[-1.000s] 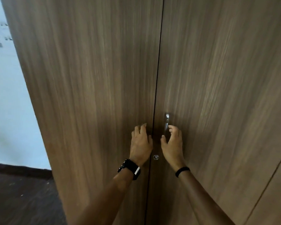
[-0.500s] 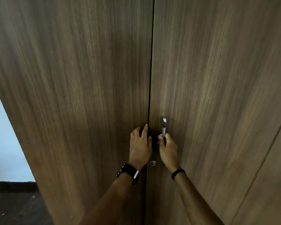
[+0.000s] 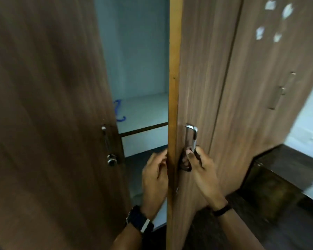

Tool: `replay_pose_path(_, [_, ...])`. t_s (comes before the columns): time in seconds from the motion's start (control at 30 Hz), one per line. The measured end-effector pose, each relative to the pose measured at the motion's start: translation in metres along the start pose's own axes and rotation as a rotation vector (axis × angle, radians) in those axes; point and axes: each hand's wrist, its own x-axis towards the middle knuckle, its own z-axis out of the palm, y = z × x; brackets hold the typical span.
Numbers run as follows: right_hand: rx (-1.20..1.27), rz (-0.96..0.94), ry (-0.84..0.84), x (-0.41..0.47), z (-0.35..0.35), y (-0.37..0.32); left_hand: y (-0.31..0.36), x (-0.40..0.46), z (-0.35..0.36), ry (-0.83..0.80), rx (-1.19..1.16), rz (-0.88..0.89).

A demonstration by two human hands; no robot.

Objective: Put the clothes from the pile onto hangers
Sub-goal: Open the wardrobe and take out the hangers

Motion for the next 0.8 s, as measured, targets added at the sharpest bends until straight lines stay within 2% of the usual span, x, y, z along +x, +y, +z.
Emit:
replay_pose_path(0.13, [0.061,-0.028,0.131,-0.033,-0.063,-0.008,0.032,-0.034,0.051,-0.15,-0.079,0.018])
replay_pose_path(0.43, [-0.176,-0.03,0.357,-0.058,-0.203,-0.028,0.078,-0.057,0.171,-0.208,-0.209,0.273])
replay_pose_path(0.53, [-0.13,-0.074,0.516,-0.062,-0.241,-0.039,0.081,-0.057,0.212,-0.27,-0.149,0.386])
replay_pose_path(0.67, [-0.185,-0.18,0.604,-0.058,-0.278,-0.046,0.08,-0.048,0.27,-0.383,-0.015,0.538])
replay_pose_path(0.8, [-0.247,-0.139,0.717,-0.042,-0.323,-0.027,0.087,-0.032,0.328,-0.458,0.052,0.626])
